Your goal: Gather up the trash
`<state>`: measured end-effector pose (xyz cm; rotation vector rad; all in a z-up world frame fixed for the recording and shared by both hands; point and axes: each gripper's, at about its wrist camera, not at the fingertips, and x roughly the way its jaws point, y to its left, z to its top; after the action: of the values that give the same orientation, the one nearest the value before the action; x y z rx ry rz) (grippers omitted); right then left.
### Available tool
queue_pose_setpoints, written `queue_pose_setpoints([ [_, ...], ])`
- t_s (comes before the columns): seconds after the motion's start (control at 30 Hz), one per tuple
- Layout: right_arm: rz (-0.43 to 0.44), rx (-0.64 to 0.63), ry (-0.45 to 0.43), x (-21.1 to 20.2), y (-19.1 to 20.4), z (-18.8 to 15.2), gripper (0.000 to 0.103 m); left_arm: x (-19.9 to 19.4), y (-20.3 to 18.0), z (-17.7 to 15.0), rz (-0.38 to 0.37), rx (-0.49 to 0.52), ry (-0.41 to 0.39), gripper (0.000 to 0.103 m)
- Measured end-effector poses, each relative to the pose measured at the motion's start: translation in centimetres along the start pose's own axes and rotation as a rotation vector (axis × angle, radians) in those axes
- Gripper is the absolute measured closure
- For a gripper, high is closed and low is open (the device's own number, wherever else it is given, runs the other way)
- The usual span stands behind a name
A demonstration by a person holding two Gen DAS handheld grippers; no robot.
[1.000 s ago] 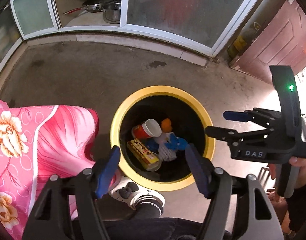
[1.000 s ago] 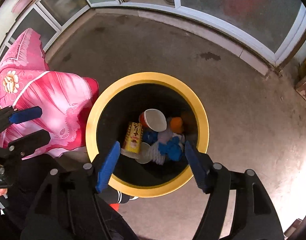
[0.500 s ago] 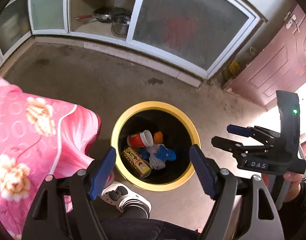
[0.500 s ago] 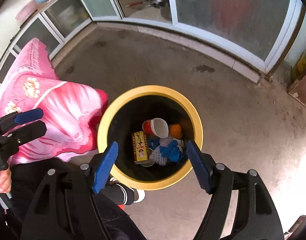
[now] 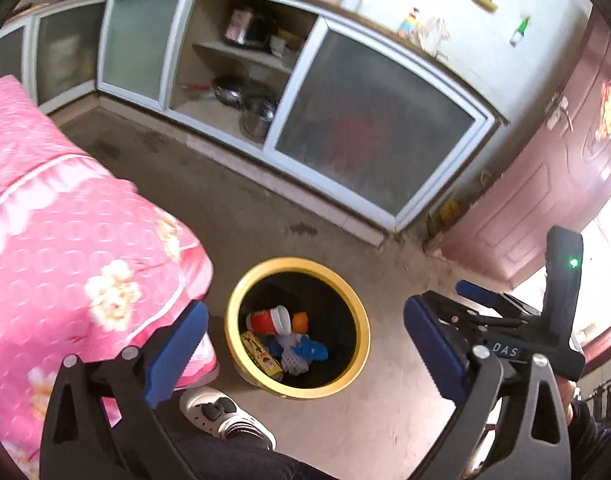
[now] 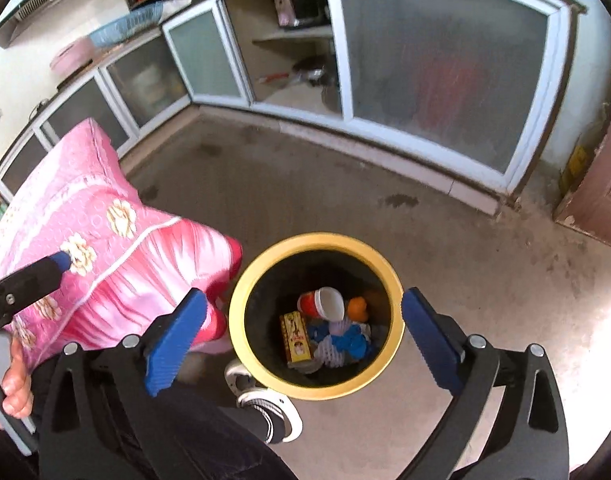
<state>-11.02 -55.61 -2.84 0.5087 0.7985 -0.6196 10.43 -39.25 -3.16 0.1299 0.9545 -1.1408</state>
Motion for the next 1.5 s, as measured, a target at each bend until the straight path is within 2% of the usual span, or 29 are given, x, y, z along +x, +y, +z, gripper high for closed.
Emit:
queue_pose_setpoints([
  [0.27,-0.017,-0.026,-0.096,-3.8,2.5,-0.5,0.008,-6.0,1.4,-1.7,0.037,-0.025,-0.119,0.008],
  [0.33,-0.05,-0.045,-0.107,-4.4,3.4,-0.7,0.008,-7.5,1.3,-2.2,0.044,-0.003,-0.167,0.008],
  [0.43,-0.067,-0.035,-0.193,-6.2,4.5,-1.2,0.008,-9.4,1.1,-2.9,0.068,0.002,-0.22,0.008],
  [0.57,-0.127,-0.008,-0.327,-9.5,5.4,-1.8,0.008,-11.9,1.2,-3.8,0.039,-0.025,-0.255,0.008],
  [0.7,-0.214,-0.037,-0.486,-13.4,6.8,-2.8,0.008,-15.3,-0.6,-5.0,0.092,0.064,-0.371,0.008],
  [0.87,-0.218,-0.032,-0.645,-17.6,8.6,-4.6,0.008,-18.8,-2.7,-6.2,0.17,0.12,-0.481,0.008],
  [0.97,-0.222,-0.005,-0.674,-18.8,9.4,-5.3,0.008,-20.4,-3.4,-7.2,0.191,0.125,-0.512,0.008],
  [1.03,-0.292,0.003,-0.706,-19.3,10.4,-6.0,0.008,-21.3,-3.8,-8.0,0.222,0.105,-0.541,0.008],
  [1.1,-0.327,-0.028,-0.717,-19.5,11.3,-6.7,0.008,-22.3,-3.9,-9.0,0.241,0.084,-0.579,0.008],
  [1.17,-0.337,-0.018,-0.725,-19.9,11.7,-7.5,0.008,-23.6,-3.6,-10.1,0.262,0.074,-0.629,0.008],
  [1.23,-0.321,0.05,-0.748,-20.6,11.6,-8.6,0.008,-24.6,-3.4,-10.9,0.319,0.07,-0.66,0.008],
  [1.3,-0.347,0.044,-0.723,-21.0,12.2,-9.2,0.008,-25.2,-3.2,-11.4,0.361,0.068,-0.673,0.008],
  [1.37,-0.379,0.028,-0.74,-21.2,13.0,-10.3,0.008,-25.9,-2.9,-12.2,0.404,0.048,-0.698,0.008],
  [1.47,-0.363,0.013,-0.771,-21.4,13.5,-11.9,0.008,-26.0,-2.7,-13.0,0.456,0.035,-0.702,0.008],
  [1.5,-0.36,0.004,-0.778,-21.4,13.7,-12.2,0.008,-25.8,-2.8,-13.2,0.48,0.045,-0.678,0.008],
])
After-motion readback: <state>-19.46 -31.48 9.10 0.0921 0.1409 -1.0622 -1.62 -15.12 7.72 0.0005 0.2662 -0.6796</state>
